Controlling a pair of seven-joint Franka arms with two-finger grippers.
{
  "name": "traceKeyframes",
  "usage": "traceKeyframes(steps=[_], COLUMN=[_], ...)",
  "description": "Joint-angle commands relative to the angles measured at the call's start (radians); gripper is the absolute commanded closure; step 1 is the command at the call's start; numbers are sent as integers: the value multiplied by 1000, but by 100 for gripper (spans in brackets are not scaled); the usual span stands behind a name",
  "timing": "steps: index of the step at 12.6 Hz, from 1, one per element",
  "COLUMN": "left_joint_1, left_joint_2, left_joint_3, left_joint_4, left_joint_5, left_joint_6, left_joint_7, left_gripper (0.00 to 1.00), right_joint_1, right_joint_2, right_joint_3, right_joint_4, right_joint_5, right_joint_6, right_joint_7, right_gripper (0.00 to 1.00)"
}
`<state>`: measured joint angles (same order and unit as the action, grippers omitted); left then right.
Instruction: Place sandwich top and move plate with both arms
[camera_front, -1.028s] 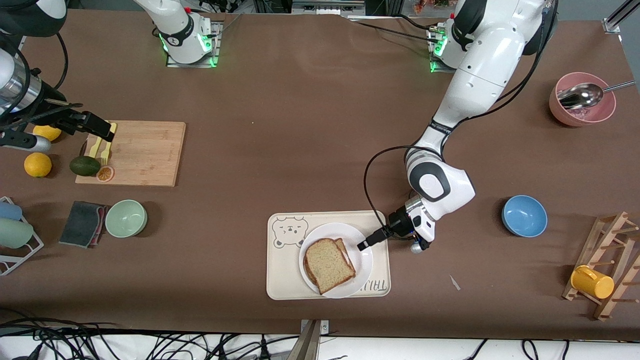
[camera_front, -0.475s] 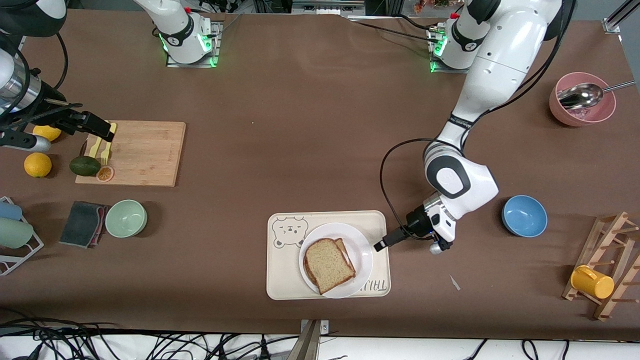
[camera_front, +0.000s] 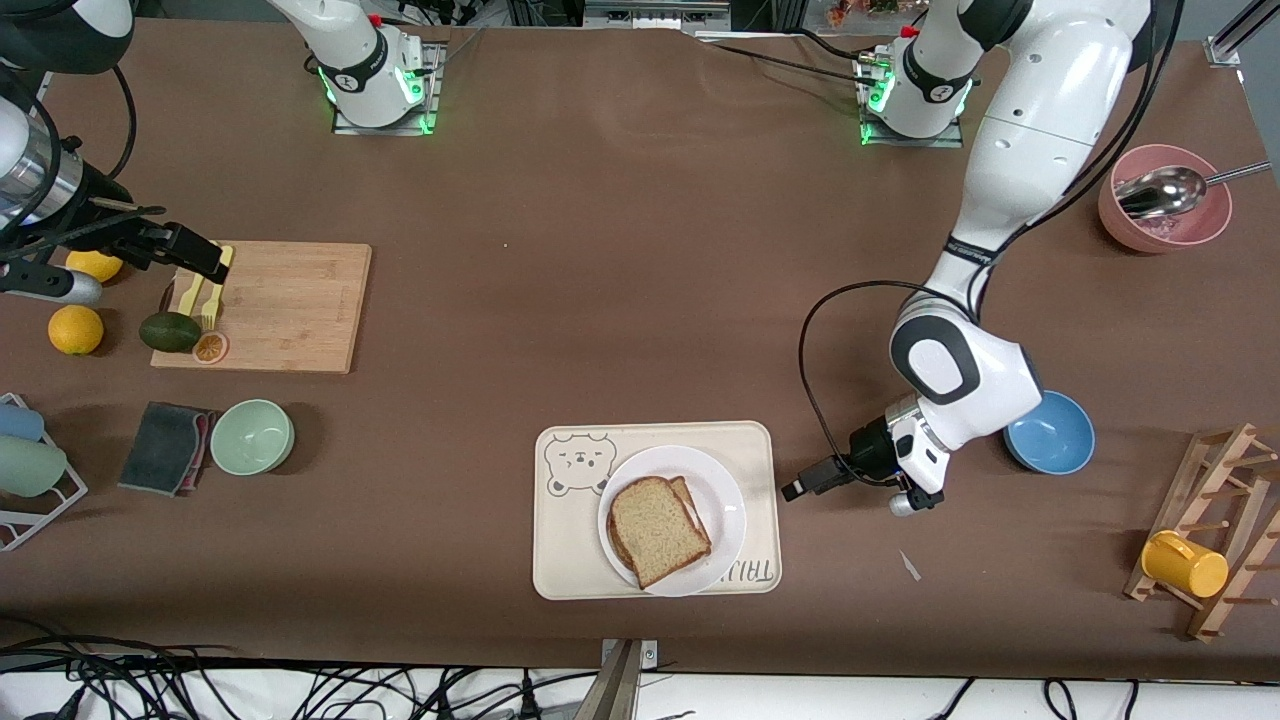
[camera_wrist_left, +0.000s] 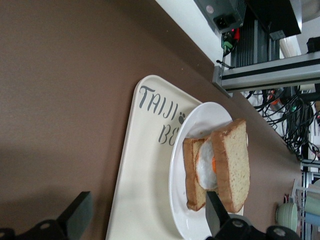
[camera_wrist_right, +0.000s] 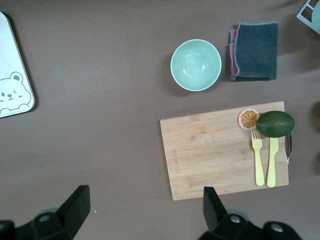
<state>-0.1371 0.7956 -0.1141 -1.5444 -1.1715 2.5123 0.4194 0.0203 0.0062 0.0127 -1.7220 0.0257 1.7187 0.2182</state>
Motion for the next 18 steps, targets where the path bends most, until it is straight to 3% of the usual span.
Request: traceKeyframes(steps=[1, 6, 11, 15, 18], left_joint_1=[42, 56, 53, 54, 54], left_joint_2=[-68, -176, -258, -364, -420], left_joint_3=[1, 37, 117, 119, 163], left_joint_4=[-57, -178, -177, -171, -137], left_joint_5=[154, 522, 789, 1114, 1164], left_joint_6=[-99, -171, -323, -380, -479], left_joint_7=[-85, -246, -348, -568, -567], left_gripper=[1, 1, 0, 0, 0], right_joint_1=[-5, -5, -7, -8, -8], right_joint_2=[-9, -9, -8, -8, -6], right_joint_3=[4, 1, -5, -7, -5], right_joint_4=[4, 4, 1, -2, -2], right_joint_5=[2, 0, -3, -24, -56], right_joint_6=[1, 4, -7, -4, -2], right_joint_7=[-5, -5, -6, -6, -8], right_gripper=[0, 0, 0, 0, 0])
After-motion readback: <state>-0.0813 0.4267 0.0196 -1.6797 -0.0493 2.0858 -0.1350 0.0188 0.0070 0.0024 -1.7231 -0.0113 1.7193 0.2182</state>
